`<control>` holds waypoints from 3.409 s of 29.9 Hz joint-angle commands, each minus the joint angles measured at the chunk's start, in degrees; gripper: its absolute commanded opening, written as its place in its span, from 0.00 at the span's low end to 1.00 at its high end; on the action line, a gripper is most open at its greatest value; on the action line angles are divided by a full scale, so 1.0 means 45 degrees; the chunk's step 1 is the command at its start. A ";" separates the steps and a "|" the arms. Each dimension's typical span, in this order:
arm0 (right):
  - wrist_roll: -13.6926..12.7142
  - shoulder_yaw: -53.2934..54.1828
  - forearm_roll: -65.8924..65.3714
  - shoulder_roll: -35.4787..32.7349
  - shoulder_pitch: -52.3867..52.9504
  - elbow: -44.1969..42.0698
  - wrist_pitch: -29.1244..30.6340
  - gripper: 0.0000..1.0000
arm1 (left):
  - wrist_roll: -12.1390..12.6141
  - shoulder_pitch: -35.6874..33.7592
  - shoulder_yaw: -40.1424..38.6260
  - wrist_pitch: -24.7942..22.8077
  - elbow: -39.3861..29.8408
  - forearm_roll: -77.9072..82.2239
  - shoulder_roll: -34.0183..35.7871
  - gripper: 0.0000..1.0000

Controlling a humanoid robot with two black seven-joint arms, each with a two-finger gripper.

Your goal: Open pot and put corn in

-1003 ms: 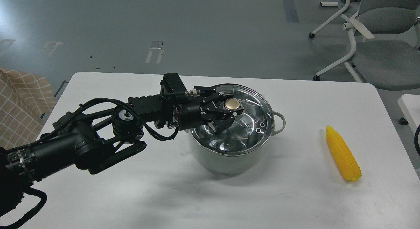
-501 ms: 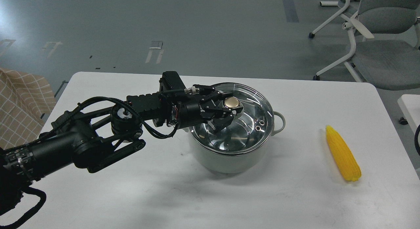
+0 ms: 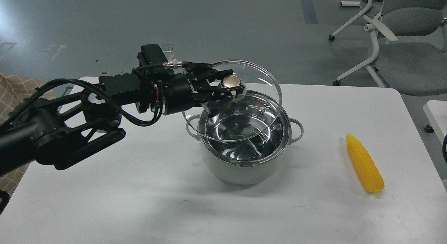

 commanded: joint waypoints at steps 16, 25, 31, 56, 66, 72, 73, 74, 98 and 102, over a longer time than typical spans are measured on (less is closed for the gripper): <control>-0.0022 -0.0098 0.0001 0.0116 -0.0019 0.0022 -0.0002 1.00 | -0.0309 0.3951 0.0060 0.2366 0.1140 -0.1131 0.4121 0.35; -0.0022 -0.0078 0.0001 -0.0001 -0.0039 0.0022 -0.0002 1.00 | -0.0309 0.4030 0.0235 0.2621 0.1920 -0.1798 0.4004 0.35; -0.0022 -0.0078 0.0001 -0.0001 -0.0078 0.0041 -0.0002 1.00 | -0.0329 0.4225 0.0235 0.3012 0.3249 -0.1934 0.3906 0.36; -0.0022 -0.0176 0.0001 -0.0099 -0.0195 0.0119 -0.0002 1.00 | -0.0368 0.5592 0.0255 0.3930 0.5145 -0.2012 0.1992 0.70; -0.0022 -0.0195 0.0001 -0.0079 -0.0214 0.0255 -0.0002 1.00 | -0.0387 0.5592 0.0216 0.4008 0.5146 -0.2032 0.2012 0.72; -0.0022 -0.0176 -0.0018 -0.0292 -0.0487 0.0587 -0.0002 1.00 | -0.0600 0.4951 -0.0523 0.4437 0.4893 -0.4076 0.2187 0.83; -0.0022 -0.0195 -0.0076 -0.0546 -0.0565 0.0665 -0.0002 1.00 | -0.0892 0.4329 -0.0700 0.4438 0.4872 -0.4682 0.2168 0.83; -0.0022 -0.0215 -0.0154 -0.0683 -0.0663 0.0705 -0.0002 1.00 | -0.1089 0.3975 -0.0741 0.4438 0.4872 -0.4978 0.2149 0.83; 0.2007 -0.1695 -1.6043 -0.5294 -0.5445 0.6914 -0.0002 1.00 | -0.1911 -0.1636 -0.2279 0.2353 0.6864 -1.9566 -0.2089 0.95; 0.2087 -0.2617 -1.7928 -0.5138 -0.5742 0.6819 -0.0002 1.00 | -0.1891 -0.1224 -0.3397 0.1137 0.6864 -2.0157 -0.2149 0.97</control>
